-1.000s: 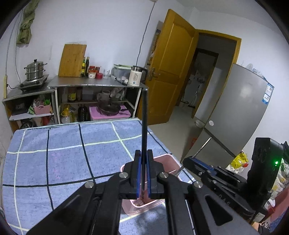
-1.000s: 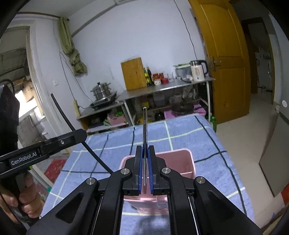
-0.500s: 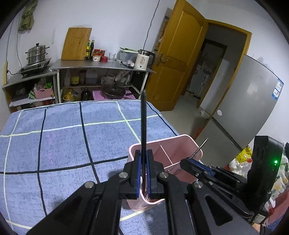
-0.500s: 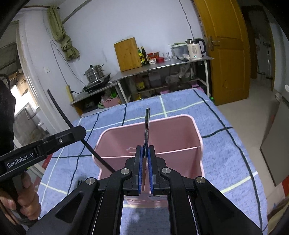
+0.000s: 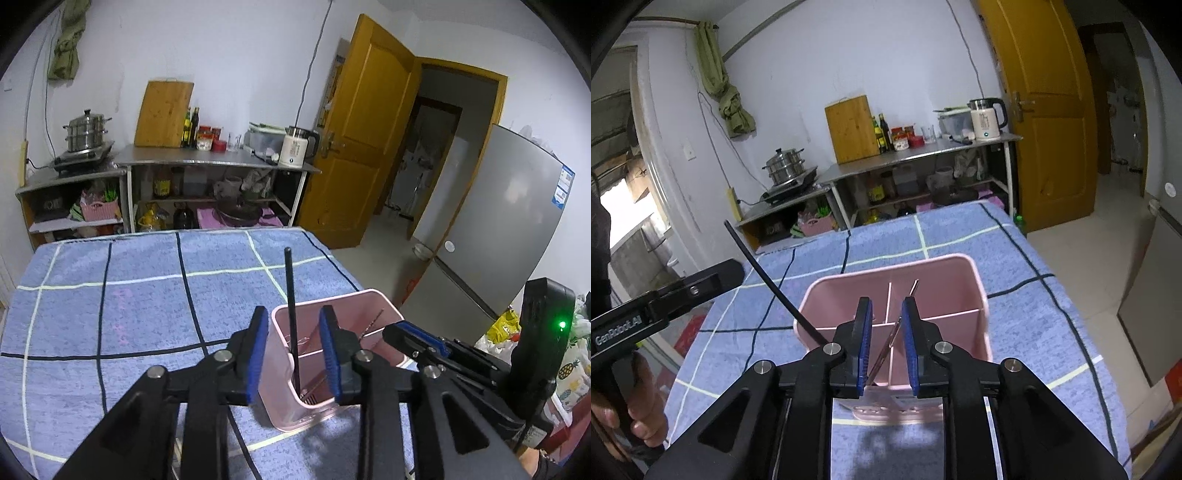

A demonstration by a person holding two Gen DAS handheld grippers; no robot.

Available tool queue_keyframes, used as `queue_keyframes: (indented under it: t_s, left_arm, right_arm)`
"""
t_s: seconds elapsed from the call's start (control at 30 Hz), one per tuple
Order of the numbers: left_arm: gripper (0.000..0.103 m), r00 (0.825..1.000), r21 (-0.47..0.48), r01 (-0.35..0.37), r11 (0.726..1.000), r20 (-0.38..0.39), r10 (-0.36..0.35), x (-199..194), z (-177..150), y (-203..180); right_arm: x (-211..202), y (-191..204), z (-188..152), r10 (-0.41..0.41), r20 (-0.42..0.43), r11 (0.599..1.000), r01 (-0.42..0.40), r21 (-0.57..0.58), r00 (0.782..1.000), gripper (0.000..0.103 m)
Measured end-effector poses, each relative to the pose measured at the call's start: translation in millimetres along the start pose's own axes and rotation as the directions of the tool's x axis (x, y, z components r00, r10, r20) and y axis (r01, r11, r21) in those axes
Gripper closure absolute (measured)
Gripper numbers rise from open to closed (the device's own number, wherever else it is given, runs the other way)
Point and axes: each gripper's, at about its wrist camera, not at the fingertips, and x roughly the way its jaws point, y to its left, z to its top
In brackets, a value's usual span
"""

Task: Organize utensils
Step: 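Lower both chopsticks into the pink holder and open both tools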

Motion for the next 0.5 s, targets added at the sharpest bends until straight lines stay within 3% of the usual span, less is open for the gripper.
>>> queue_keyframes:
  t_s: [0.07,0.5]
  left_arm:
    - [0.065,1.0,0.007,-0.007,1.0,0.022,0.007,-11,-2,-2]
    - [0.065,0.988,0.015,-0.086,0.996,0.126,0.084,-80,-36,4]
  right_arm:
    - [-6,-1,1,-0.003,0.014,1.0,0.002,0.004,1.0,0.086]
    - [-57,32,-27,0.026,0.059,0.998,-0.022,-0.06,0.998,0.086]
